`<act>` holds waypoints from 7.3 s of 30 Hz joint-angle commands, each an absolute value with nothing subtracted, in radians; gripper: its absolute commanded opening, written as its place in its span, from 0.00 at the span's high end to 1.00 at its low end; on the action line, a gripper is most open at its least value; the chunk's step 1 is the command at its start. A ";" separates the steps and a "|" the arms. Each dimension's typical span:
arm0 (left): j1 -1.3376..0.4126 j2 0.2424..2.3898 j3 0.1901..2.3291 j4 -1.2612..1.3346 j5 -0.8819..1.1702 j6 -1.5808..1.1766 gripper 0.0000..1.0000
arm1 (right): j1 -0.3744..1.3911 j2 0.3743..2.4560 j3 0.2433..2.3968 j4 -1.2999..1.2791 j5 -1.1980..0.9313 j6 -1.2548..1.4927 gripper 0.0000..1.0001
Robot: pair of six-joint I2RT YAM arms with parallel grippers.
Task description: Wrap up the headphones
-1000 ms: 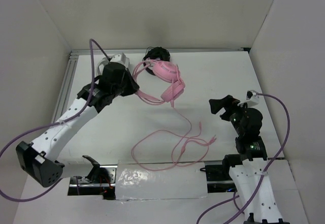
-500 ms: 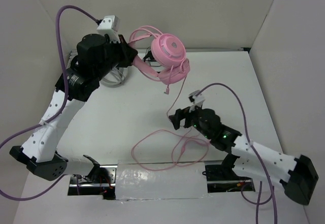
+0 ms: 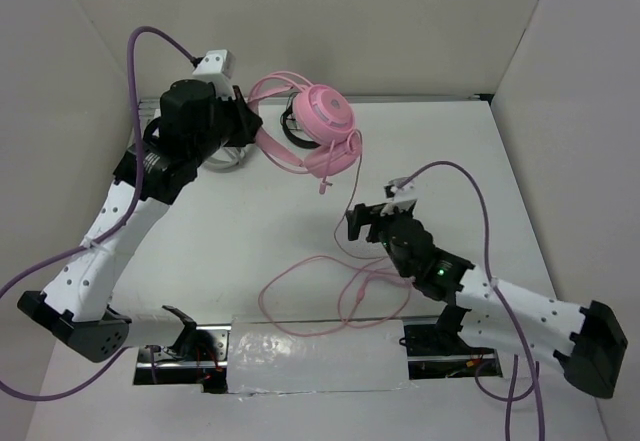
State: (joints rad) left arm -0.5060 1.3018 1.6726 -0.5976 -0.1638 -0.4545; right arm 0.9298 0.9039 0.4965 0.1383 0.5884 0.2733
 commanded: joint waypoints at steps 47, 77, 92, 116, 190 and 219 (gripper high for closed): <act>-0.290 1.204 1.568 -0.450 0.046 -0.560 1.00 | 0.896 0.818 0.517 0.053 0.765 0.357 1.00; -0.045 1.652 1.629 -0.779 -0.038 -0.937 1.00 | 0.796 0.538 0.833 -0.562 0.995 0.492 1.00; -0.005 1.683 1.850 -0.850 0.032 -1.003 1.00 | 1.124 1.097 0.782 -0.361 0.815 0.427 1.00; 0.015 1.674 1.970 -0.818 0.158 -0.966 1.00 | 1.344 1.650 0.916 -0.082 0.358 0.200 1.00; -0.379 1.528 1.545 -0.669 0.034 -0.881 1.00 | 1.003 1.072 1.144 -0.356 0.333 -0.265 1.00; -0.532 1.336 1.356 -0.649 -0.118 -0.766 1.00 | 0.979 1.063 1.158 -0.217 0.455 -0.284 1.00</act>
